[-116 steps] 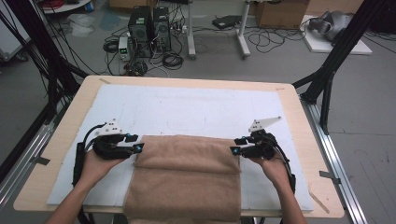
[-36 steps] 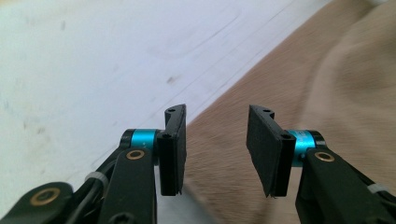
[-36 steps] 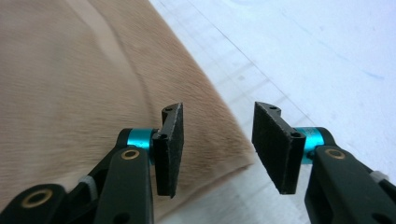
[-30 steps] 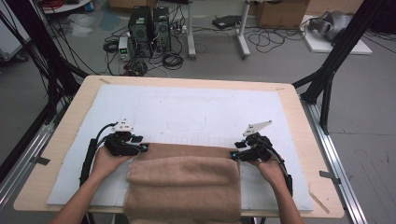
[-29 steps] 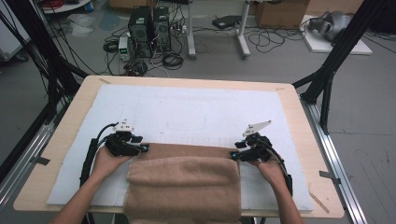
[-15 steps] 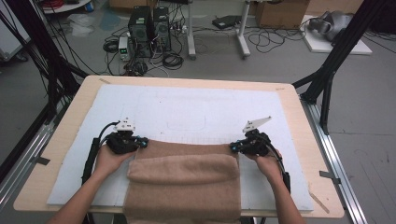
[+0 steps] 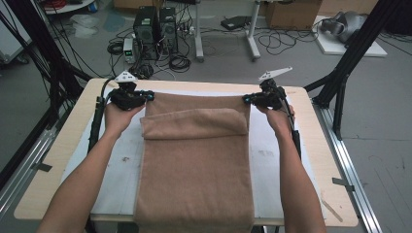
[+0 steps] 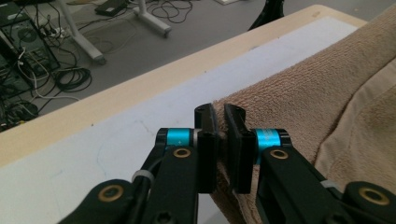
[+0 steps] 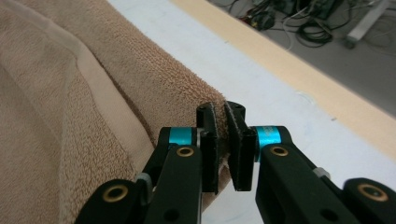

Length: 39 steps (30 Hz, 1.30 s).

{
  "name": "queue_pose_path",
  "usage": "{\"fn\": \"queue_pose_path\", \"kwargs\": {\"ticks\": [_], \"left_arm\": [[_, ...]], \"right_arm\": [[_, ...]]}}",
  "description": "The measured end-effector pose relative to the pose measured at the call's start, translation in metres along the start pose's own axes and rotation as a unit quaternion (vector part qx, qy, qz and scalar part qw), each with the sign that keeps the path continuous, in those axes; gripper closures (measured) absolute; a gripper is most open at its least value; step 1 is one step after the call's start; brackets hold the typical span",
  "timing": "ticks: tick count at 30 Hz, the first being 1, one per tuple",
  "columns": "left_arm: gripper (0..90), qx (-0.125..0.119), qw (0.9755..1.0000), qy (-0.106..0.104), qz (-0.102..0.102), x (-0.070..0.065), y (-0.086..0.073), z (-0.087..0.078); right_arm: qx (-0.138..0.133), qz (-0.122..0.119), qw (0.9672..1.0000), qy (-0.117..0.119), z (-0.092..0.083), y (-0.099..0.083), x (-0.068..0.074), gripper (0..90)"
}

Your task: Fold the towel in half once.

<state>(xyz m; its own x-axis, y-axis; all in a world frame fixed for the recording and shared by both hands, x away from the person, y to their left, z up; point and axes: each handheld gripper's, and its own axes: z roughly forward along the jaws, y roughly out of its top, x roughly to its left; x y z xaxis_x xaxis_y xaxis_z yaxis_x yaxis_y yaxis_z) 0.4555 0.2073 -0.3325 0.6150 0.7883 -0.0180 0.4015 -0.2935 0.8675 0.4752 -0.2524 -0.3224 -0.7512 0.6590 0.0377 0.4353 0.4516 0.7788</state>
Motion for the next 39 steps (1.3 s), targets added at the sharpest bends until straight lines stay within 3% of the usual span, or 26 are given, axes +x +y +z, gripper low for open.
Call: {"fn": "queue_pose_path", "kwargs": {"ticks": [1, 3, 4, 11, 13, 15, 17, 18, 21, 23, 25, 27, 29, 32, 36, 39], "left_arm": [[73.8, 0.004, 1.0, 0.0, -0.001, 0.001, -0.001, 0.001], [65.6, 0.021, 0.9997, -0.008, -0.006, 0.003, -0.007, 0.004], [62.2, 0.021, 0.9997, -0.014, -0.006, 0.002, -0.011, 0.003], [61.3, 0.036, 0.9981, -0.049, -0.008, -0.008, -0.045, 0.004], [60.5, 0.047, 0.9974, -0.054, -0.002, -0.012, -0.055, 0.005], [60.2, 0.062, 0.9963, -0.059, -0.004, -0.015, -0.067, 0.009], [58.9, 0.076, 0.9953, -0.06, -0.003, -0.016, -0.076, 0.011], [58.1, 0.087, 0.9942, -0.063, -0.007, -0.017, -0.08, 0.013], [55.7, 0.125, 0.9897, -0.07, 0.002, -0.022, -0.086, 0.021], [58.7, 0.143, 0.9866, -0.079, 0.007, -0.025, -0.088, 0.026], [68.8, 0.156, 0.9843, -0.08, 0.022, -0.03, -0.09, 0.029], [82.4, 0.14, 0.9867, -0.08, 0.02, -0.031, -0.093, 0.026], [85.5, 0.131, 0.9877, -0.085, 0.01, -0.03, -0.095, 0.022], [86.2, 0.097, 0.9913, -0.088, 0.008, -0.034, -0.098, 0.008], [86.2, 0.072, 0.9926, -0.095, 0.024, -0.045, -0.101, -0.011], [85.2, 0.069, 0.9913, -0.105, 0.039, -0.055, -0.106, -0.025]], "right_arm": [[0.0, 0.011, 0.9999, -0.004, 0.004, 0.0, -0.003, 71.0], [0.009, 0.027, 0.9996, 0.004, 0.011, -0.005, -0.005, 65.4], [0.016, 0.023, 0.9996, 0.001, 0.014, -0.01, -0.002, 63.4], [0.045, 0.014, 0.9987, 0.019, 0.027, -0.041, 0.016, 56.7], [0.065, 0.027, 0.9969, 0.035, 0.031, -0.046, 0.019, 51.2], [0.075, 0.026, 0.9958, 0.046, 0.034, -0.048, 0.022, 49.6], [0.062, 0.016, 0.9968, 0.047, 0.034, -0.05, 0.027, 49.8], [0.057, 0.021, 0.9967, 0.053, 0.035, -0.053, 0.029, 49.8], [0.071, 0.028, 0.996, 0.047, 0.042, -0.062, 0.029, 51.8], [0.072, 0.032, 0.9957, 0.048, 0.045, -0.069, 0.029, 60.9], [0.08, 0.027, 0.9948, 0.057, 0.046, -0.076, 0.031, 73.4], [0.078, 0.022, 0.9946, 0.065, 0.043, -0.08, 0.033, 80.9], [0.069, 0.016, 0.9951, 0.07, 0.038, -0.081, 0.034, 81.7], [0.059, 0.004, 0.9952, 0.078, 0.027, -0.081, 0.04, 81.8], [0.039, -0.018, 0.9958, 0.081, 0.01, -0.085, 0.053, 81.7], [0.04, -0.025, 0.9952, 0.086, 0.001, -0.096, 0.065, 81.2]]}}
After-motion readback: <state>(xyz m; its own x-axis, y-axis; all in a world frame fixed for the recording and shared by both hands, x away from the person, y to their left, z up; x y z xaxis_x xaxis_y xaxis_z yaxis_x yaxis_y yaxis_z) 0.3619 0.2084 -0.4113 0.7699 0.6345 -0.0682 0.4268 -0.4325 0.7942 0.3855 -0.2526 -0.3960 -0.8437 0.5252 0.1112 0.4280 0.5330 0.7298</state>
